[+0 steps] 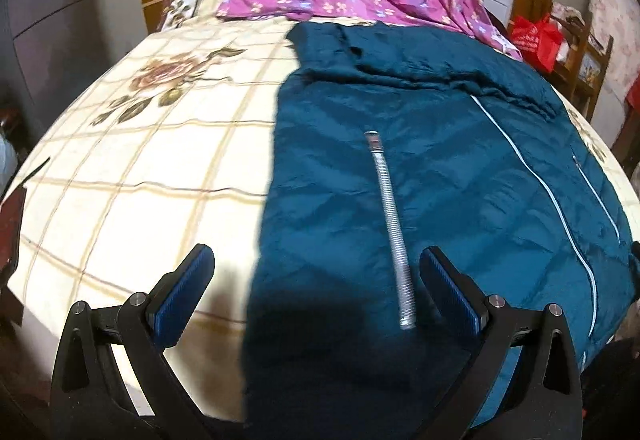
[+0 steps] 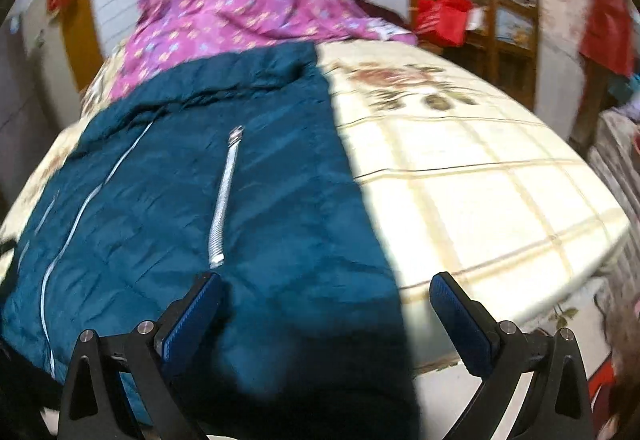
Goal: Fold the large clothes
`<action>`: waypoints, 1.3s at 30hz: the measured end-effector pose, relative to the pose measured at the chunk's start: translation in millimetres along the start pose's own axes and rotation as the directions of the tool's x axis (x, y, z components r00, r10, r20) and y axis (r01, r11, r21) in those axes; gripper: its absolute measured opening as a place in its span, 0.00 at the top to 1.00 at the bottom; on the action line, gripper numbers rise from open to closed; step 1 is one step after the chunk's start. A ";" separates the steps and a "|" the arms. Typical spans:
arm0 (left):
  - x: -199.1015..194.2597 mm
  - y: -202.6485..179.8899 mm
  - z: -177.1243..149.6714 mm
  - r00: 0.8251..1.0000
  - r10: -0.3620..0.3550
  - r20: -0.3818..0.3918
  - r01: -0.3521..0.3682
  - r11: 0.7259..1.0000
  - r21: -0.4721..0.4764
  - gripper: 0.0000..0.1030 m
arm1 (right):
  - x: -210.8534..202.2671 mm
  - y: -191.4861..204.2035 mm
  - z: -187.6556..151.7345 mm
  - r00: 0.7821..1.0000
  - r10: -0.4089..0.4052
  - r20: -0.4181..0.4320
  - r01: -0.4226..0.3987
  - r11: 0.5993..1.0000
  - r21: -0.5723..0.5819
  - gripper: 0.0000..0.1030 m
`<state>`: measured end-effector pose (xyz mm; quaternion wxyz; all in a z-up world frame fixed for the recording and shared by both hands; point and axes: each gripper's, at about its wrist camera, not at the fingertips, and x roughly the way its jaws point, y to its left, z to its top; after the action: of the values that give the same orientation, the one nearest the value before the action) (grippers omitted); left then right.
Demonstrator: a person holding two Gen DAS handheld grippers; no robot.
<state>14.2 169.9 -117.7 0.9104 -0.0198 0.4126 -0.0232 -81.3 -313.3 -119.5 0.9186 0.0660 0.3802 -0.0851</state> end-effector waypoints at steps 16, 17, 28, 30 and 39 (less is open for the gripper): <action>9.0 34.5 -24.5 0.981 -0.158 -0.110 0.142 0.980 -0.141 0.01 | 14.3 -7.9 0.9 0.988 0.147 -0.052 -0.141 0.985 0.102 0.00; 8.5 30.6 -24.6 0.977 -0.178 -0.117 0.163 0.978 -0.127 0.01 | 14.3 -4.8 1.1 0.985 0.164 -0.059 -0.158 0.983 0.091 0.00; 0.5 19.1 -27.3 0.910 -0.369 -0.190 0.354 0.929 -0.108 0.01 | 27.6 2.8 12.8 0.918 0.273 -0.289 -0.302 0.951 -0.061 0.00; -2.2 20.4 -29.6 0.897 -0.393 -0.202 0.379 0.919 -0.103 0.01 | 27.9 2.0 13.0 0.897 0.297 -0.329 -0.347 0.932 -0.106 0.00; 9.1 17.0 -15.8 0.827 -0.528 -0.193 0.502 0.848 -0.171 0.01 | 38.5 -16.8 20.6 0.814 0.536 -0.222 -0.543 0.839 0.033 0.00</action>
<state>8.8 186.1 -135.9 0.8130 -0.1787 0.4962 -0.2468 -43.7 -337.6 -133.3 0.8575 0.1653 0.4475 0.1928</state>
